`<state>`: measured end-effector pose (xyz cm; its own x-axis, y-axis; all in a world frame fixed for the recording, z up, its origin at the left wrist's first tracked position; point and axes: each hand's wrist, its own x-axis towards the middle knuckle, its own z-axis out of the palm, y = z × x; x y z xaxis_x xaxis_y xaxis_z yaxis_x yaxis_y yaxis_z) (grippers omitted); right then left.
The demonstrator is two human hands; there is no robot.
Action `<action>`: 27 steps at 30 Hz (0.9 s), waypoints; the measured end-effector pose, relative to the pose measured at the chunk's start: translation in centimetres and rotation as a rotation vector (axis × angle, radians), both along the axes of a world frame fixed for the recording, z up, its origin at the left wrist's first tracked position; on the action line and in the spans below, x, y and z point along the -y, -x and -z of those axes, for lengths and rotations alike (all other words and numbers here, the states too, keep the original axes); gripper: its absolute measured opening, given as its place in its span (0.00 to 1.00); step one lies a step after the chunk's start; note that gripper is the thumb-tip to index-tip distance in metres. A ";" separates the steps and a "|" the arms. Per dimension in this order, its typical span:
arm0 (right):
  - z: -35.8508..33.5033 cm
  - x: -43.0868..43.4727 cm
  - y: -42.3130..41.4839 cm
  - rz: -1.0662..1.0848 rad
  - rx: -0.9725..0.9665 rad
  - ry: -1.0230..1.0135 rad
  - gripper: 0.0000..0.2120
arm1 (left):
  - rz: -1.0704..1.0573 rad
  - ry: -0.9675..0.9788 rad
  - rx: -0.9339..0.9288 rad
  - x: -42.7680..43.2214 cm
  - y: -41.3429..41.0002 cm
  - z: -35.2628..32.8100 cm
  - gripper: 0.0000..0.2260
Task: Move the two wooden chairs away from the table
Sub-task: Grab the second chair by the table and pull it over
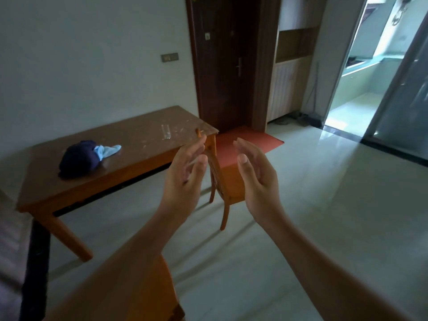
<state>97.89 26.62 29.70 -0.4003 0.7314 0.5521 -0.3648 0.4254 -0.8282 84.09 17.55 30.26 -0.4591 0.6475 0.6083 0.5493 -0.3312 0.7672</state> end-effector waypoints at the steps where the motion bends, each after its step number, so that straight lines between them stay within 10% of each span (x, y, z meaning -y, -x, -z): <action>1: 0.2 -1.6 -0.2 0.010 0.009 -0.002 0.20 | 0.006 0.002 0.000 -1.7 -0.2 0.1 0.27; 14: 2.2 -21.9 3.4 0.010 0.119 0.010 0.31 | -0.107 0.032 0.003 -19.6 4.7 2.8 0.26; 27: 4.2 -35.4 20.3 -0.002 0.128 -0.018 0.15 | -0.115 0.007 0.047 -32.7 22.1 4.5 0.24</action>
<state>77.55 62.04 25.48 -0.4697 0.7207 0.5098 -0.2579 0.4402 -0.8600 62.00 50.26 25.81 -0.5587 0.5928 0.5800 0.5469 -0.2624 0.7950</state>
